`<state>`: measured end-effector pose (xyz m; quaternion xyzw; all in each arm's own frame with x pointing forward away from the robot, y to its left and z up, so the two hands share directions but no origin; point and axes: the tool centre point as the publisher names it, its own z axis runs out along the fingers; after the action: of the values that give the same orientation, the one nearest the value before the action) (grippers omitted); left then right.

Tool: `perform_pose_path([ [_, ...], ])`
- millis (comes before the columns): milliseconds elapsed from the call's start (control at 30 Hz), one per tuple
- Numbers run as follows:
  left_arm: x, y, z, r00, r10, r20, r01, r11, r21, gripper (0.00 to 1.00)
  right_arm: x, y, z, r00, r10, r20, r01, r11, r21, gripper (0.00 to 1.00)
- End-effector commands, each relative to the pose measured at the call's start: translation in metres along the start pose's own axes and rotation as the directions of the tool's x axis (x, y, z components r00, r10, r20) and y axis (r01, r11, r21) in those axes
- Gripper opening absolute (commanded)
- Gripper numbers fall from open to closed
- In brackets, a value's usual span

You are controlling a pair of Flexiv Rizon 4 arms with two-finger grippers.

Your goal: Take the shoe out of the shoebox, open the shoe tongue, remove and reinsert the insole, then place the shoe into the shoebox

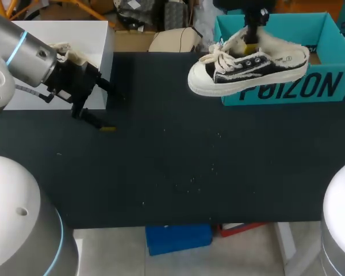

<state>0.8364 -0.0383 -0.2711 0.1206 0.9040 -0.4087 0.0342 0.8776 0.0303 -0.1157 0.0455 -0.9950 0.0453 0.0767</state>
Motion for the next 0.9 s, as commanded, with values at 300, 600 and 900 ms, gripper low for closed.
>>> perform_pose_path([
  [300, 0.000, 0.000, 0.000, 1.000, -0.001, -0.001, 0.001, 1.000, -0.004, 1.00, -0.089, -0.081, -0.005, 0.997, -0.062, -0.037, 0.064, 0.997, 0.053, 0.00],
  [600, 0.000, 0.000, 0.000, 1.000, -0.001, -0.001, 0.001, 1.000, -0.004, 1.00, -0.141, -0.124, 0.013, 0.998, -0.057, -0.035, 0.056, 0.998, -0.018, 0.00],
  [900, 0.000, 0.000, 0.000, 1.000, -0.001, -0.001, 0.001, 1.000, -0.004, 1.00, -0.189, -0.145, 0.028, 0.998, -0.032, -0.059, 0.030, 0.999, -0.040, 0.00],
])
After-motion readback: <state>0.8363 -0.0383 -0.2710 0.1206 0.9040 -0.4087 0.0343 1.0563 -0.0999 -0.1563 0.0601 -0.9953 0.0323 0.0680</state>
